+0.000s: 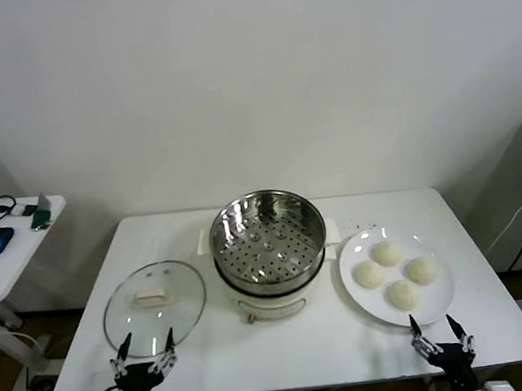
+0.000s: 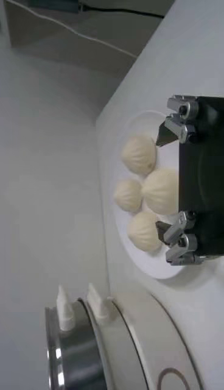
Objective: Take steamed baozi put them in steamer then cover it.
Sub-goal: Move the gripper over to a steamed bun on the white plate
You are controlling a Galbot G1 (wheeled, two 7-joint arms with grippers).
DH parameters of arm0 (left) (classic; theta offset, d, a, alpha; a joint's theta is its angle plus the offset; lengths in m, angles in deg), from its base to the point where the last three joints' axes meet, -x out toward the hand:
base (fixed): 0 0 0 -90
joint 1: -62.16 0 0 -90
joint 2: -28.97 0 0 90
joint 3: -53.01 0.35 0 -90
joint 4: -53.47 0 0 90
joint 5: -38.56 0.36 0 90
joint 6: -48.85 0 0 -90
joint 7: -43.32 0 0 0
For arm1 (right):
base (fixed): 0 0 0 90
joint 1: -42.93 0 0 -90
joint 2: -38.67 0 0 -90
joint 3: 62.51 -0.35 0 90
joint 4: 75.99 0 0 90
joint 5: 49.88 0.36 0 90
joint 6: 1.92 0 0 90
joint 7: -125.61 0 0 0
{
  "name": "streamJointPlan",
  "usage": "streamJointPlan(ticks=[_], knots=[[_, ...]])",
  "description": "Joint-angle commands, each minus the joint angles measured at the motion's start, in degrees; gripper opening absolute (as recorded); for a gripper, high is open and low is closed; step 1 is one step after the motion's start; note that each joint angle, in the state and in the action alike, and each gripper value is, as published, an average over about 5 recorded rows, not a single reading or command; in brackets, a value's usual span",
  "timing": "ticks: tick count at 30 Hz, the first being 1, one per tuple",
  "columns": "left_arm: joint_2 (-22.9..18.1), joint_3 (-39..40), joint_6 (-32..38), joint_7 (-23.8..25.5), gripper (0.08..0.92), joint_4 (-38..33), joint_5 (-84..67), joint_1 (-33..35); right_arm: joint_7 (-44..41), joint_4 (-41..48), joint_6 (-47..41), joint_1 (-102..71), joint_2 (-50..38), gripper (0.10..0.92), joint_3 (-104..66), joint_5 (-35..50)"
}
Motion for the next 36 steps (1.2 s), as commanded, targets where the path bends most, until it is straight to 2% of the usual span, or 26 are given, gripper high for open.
streamJointPlan(ticks=[1, 6, 9, 13, 19, 24, 27, 32, 36], knots=[[-0.01, 0.09, 0.09, 0.04, 0.823, -0.14, 0.09, 0.22, 0.7, -1.92, -11.39, 12.69, -6.44, 0.823, 0.27, -2.02], [-0.16, 0.44, 0.43, 0.05, 0.823, -0.07, 0.37, 0.36, -0.43, 3.64, -18.61, 27.52, -16.95, 0.823, 5.66, -3.12], [-0.29, 0.52, 0.59, 0.02, 0.823, -0.29, 0.37, 0.54, -4.89, 10.2, -21.98, 37.5, -25.35, 0.823, 13.96, -5.81], [-0.17, 0.49, 0.71, 0.05, 0.823, -0.88, 0.38, 0.96, -15.25, 19.0, -22.18, 50.34, -34.63, 0.822, 27.56, -9.12], [-0.17, 0.31, 1.13, 0.02, 0.823, -1.13, 0.35, 1.42, -36.22, 31.0, -15.46, 72.16, -41.88, 0.823, 52.82, -13.57], [-0.41, 0.37, 1.51, 0.04, 0.823, -1.2, 0.34, 1.82, -57.68, 41.08, -3.0, 93.86, -40.54, 0.823, 75.07, -17.67], [-0.48, 0.36, 1.67, 0.03, 0.823, -1.06, 0.42, 1.91, -66.95, 48.09, 2.88, 106.16, -36.9, 0.823, 87.62, -17.89], [-0.64, 0.12, 1.87, 0.01, 0.823, -0.71, 0.38, 1.97, -74.4, 55.9, 5.99, 117.35, -30.58, 0.823, 101.57, -15.46], [-0.72, -0.09, 2.14, -0.02, 0.823, -0.42, 0.26, 2.16, -74.68, 57.95, 4.43, 119.07, -26.17, 0.823, 107.14, -12.61]])
